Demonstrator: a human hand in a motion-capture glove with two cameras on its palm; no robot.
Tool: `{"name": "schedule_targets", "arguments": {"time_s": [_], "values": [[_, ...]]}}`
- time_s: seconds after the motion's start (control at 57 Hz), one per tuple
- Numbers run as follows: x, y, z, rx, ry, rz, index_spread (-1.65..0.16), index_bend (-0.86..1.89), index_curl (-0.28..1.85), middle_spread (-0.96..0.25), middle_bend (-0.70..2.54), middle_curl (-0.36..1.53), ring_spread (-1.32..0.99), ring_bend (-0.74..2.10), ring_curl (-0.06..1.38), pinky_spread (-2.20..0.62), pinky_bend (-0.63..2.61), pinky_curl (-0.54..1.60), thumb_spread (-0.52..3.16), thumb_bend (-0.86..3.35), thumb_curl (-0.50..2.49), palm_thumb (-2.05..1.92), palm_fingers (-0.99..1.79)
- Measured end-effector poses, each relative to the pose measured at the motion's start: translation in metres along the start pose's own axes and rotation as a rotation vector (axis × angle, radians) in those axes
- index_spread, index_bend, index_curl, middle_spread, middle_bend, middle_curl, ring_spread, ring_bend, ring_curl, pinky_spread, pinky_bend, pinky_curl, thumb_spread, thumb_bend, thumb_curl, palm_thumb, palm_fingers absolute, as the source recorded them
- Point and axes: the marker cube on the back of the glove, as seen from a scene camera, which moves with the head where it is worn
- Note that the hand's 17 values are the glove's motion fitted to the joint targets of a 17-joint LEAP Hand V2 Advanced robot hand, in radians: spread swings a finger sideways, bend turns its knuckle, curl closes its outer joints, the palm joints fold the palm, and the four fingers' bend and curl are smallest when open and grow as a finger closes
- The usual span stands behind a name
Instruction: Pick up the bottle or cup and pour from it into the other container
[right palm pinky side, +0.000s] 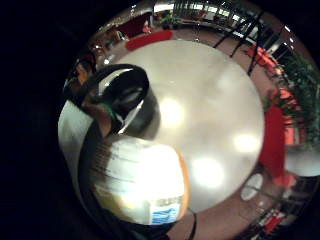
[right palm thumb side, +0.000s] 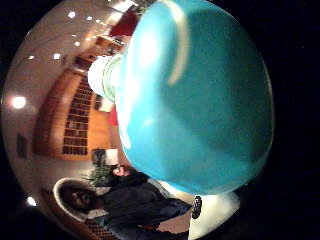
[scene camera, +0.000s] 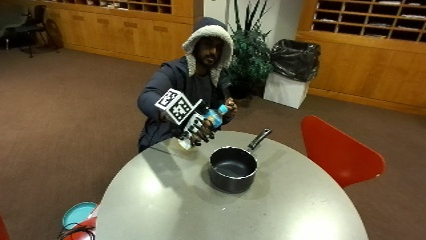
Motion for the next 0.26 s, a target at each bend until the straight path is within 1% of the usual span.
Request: {"name": "schedule_targets", "arguments": {"time_s": [0.123, 0.263], "values": [[0.013, 0.030, 0.003, 0.057, -0.341, -0.015, -0.29, 0.11, 0.30, -0.28, 0.40, 0.44, -0.17, 0.61, 0.42, -0.11, 0.42, 0.38, 0.63, -0.03, 0.51, 0.98, 1.19], [0.029, 0.058, 0.006, 0.131, -0.552, -0.049, -0.30, 0.11, 0.29, -0.27, 0.39, 0.43, -0.17, 0.62, 0.42, -0.09, 0.42, 0.38, 0.61, -0.03, 0.52, 0.97, 1.18]]}}
